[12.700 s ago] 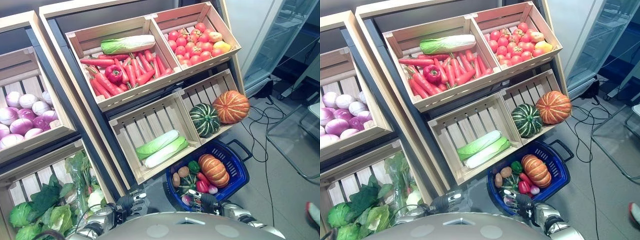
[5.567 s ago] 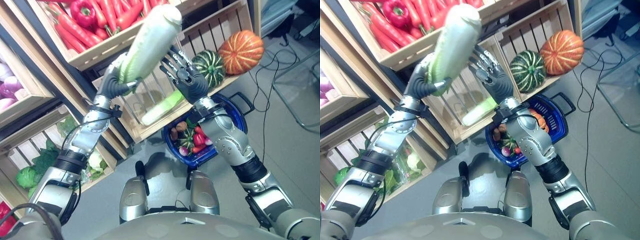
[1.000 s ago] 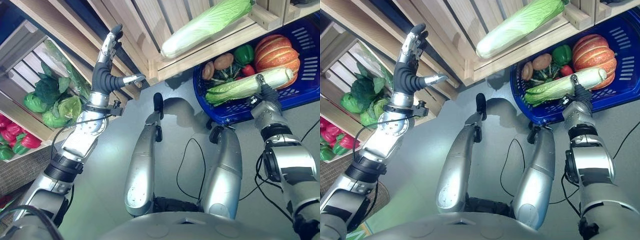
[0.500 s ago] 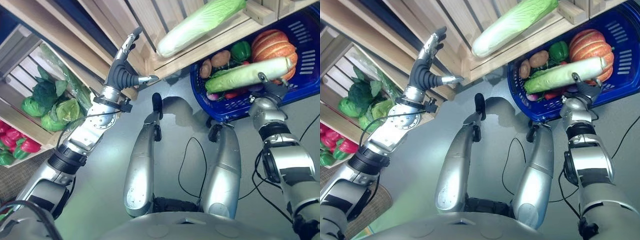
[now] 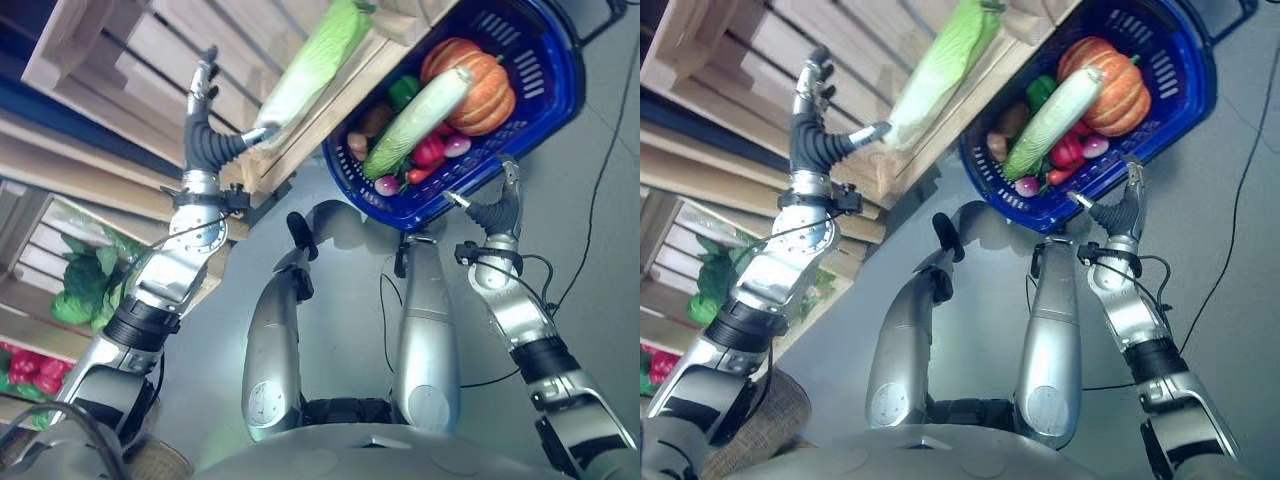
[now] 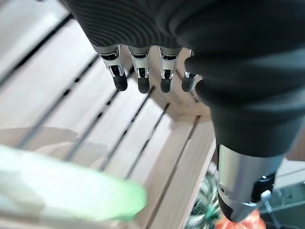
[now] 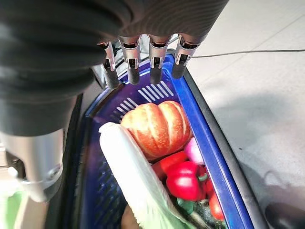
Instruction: Pick up fruits and vegetables into the basket
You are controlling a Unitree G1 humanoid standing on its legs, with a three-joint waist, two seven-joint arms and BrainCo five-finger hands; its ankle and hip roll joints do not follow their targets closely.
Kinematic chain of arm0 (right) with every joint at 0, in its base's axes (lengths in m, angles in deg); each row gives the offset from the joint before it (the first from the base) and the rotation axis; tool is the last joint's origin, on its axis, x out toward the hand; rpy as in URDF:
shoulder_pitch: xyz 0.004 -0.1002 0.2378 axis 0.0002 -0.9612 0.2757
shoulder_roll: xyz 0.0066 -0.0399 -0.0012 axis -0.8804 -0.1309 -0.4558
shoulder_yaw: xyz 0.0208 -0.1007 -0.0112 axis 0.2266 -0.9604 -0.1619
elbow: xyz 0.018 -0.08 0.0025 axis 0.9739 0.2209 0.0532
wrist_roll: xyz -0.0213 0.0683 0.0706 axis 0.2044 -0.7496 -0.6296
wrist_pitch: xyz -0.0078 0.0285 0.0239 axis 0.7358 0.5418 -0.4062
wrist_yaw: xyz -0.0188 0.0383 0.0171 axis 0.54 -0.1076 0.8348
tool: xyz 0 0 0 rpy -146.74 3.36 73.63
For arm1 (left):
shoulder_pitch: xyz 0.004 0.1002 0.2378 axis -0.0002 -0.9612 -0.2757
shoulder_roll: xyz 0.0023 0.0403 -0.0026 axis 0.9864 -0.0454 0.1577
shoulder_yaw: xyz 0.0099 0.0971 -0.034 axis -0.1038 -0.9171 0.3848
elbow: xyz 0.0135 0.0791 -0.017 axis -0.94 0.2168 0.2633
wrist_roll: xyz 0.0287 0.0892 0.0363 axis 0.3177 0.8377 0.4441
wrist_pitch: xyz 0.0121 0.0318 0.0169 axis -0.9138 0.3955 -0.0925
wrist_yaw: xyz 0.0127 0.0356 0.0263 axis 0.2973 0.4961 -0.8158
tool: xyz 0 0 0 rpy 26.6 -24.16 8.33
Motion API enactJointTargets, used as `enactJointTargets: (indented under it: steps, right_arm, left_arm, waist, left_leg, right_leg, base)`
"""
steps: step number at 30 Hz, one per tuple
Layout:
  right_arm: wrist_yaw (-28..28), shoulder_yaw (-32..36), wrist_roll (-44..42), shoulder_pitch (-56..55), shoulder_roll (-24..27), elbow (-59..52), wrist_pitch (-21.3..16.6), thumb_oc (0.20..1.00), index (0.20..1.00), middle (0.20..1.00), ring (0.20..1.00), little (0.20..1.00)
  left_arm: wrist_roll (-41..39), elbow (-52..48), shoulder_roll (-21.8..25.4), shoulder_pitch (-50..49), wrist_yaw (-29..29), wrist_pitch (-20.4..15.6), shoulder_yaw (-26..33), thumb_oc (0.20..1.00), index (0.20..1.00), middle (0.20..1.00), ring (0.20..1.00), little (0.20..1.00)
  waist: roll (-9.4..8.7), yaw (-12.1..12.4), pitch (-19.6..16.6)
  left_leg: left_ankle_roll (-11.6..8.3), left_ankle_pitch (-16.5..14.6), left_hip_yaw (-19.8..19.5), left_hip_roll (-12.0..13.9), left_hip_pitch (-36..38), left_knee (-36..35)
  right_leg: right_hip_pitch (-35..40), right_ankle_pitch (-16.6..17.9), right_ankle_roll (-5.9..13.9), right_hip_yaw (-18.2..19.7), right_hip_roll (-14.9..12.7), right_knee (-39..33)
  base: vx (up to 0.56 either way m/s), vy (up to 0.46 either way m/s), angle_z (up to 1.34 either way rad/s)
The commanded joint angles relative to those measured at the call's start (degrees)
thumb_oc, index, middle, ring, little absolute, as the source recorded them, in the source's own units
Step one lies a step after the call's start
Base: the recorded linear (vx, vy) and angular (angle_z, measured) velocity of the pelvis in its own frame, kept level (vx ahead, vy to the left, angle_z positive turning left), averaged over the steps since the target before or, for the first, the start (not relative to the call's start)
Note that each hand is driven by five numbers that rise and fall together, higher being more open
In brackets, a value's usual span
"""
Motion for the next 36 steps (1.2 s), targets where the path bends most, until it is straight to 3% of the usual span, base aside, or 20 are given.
enactJointTargets:
  steps: [1, 8, 12, 20, 21, 23, 29, 36]
  right_arm:
    - [-6.11, -1.80, 0.68, -1.62, 1.80, -4.00, -4.00, 1.000, 1.000, 1.000, 1.000, 1.000]
    - [-12.96, -4.37, -3.28, -3.71, 2.91, -9.79, -4.47, 1.000, 1.000, 1.000, 1.000, 1.000]
    - [-14.62, -5.53, -3.36, -3.27, 3.36, -11.94, -2.56, 1.000, 1.000, 1.000, 1.000, 1.000]
    - [-14.74, -4.99, -6.28, -3.21, 3.94, -13.86, 0.48, 1.000, 1.000, 1.000, 1.000, 1.000]
    - [-14.61, -5.06, -6.27, -3.60, 3.92, -13.82, 0.63, 1.000, 1.000, 1.000, 1.000, 1.000]
    - [-14.54, -4.84, -6.35, -3.54, 4.04, -13.87, 1.23, 1.000, 1.000, 1.000, 1.000, 1.000]
    - [-15.73, -4.50, -6.58, -2.14, 4.40, -14.70, 2.72, 1.000, 1.000, 1.000, 1.000, 1.000]
    - [-18.00, -4.37, -6.57, -0.51, 4.80, -15.69, 6.27, 1.000, 1.000, 1.000, 1.000, 1.000]
  left_arm:
    - [3.34, 2.92, -0.03, 1.69, -9.49, -1.52, 4.99, 1.000, 1.000, 1.000, 1.000, 1.000]
    - [8.82, 10.96, 0.18, 8.30, -16.56, 4.01, 5.91, 1.000, 1.000, 1.000, 1.000, 1.000]
    - [8.12, 19.43, 0.11, 12.19, -17.83, 4.32, 5.52, 1.000, 1.000, 1.000, 1.000, 1.000]
    - [2.92, 38.66, 0.83, 16.42, -12.09, 8.22, 1.75, 1.000, 1.000, 1.000, 1.000, 1.000]
    - [2.70, 40.03, 0.51, 16.16, -11.76, 8.20, 1.41, 1.000, 1.000, 1.000, 1.000, 1.000]
    - [-0.19, 43.56, 0.22, 16.58, -10.37, 8.26, 1.21, 1.000, 1.000, 1.000, 1.000, 1.000]
    - [-7.01, 50.39, 0.21, 17.67, -5.01, 9.58, 1.37, 1.000, 1.000, 1.000, 1.000, 1.000]
    - [-14.26, 54.04, -1.55, 15.55, 2.60, 8.13, 2.50, 1.000, 1.000, 1.000, 1.000, 1.000]
  waist:
    - [-0.18, -2.29, -1.89]
    - [-2.37, -4.64, -1.89]
    - [-2.99, -5.78, -1.89]
    - [-3.96, -7.61, -1.89]
    - [-4.05, -7.75, -1.89]
    - [-4.23, -8.17, -1.89]
    - [-4.64, -9.04, -1.89]
    - [-4.81, -9.47, -1.89]
  left_leg:
    - [-0.46, -0.83, -0.90, 0.10, -0.61, 1.47]
    - [-1.25, -0.70, 0.57, 1.34, 0.37, 1.43]
    - [-1.59, -0.50, 1.50, 1.86, 0.86, 1.26]
    - [-1.73, -0.77, 2.99, 2.76, 0.52, 1.98]
    - [-2.29, -2.36, 2.39, 2.64, 1.60, 2.47]
    - [-2.28, -2.56, 2.56, 2.68, 1.65, 2.69]
    - [-2.41, -2.94, 3.07, 2.95, 1.24, 3.61]
    - [-2.49, -3.40, 3.44, 3.06, 0.98, 4.50]
  right_leg:
    - [3.32, 0.32, 1.46, -1.26, 3.90, -2.64]
    - [4.17, 0.51, 1.54, -0.26, 4.59, -3.36]
    - [4.29, 0.51, 1.51, 0.52, 5.03, -3.48]
    - [3.72, 0.33, 1.32, 1.69, 5.77, -3.29]
    - [4.89, -1.31, 1.70, 1.85, 5.70, -2.81]
    - [4.91, -1.49, 1.66, 1.96, 5.74, -2.75]
    - [4.30, -1.80, 1.48, 2.31, 5.84, -2.16]
    - [3.90, -2.07, 1.17, 2.68, 5.69, -1.84]
  base:
    - [0.00, -0.014, -0.16]
    - [0.00, -0.008, -0.13]
    - [0.01, 0.028, -0.10]
    - [0.03, 0.028, -0.10]
    - [0.09, 0.047, -0.08]
    - [0.05, 0.051, -0.05]
    - [0.01, 0.052, -0.01]
    - [0.02, 0.064, -0.03]
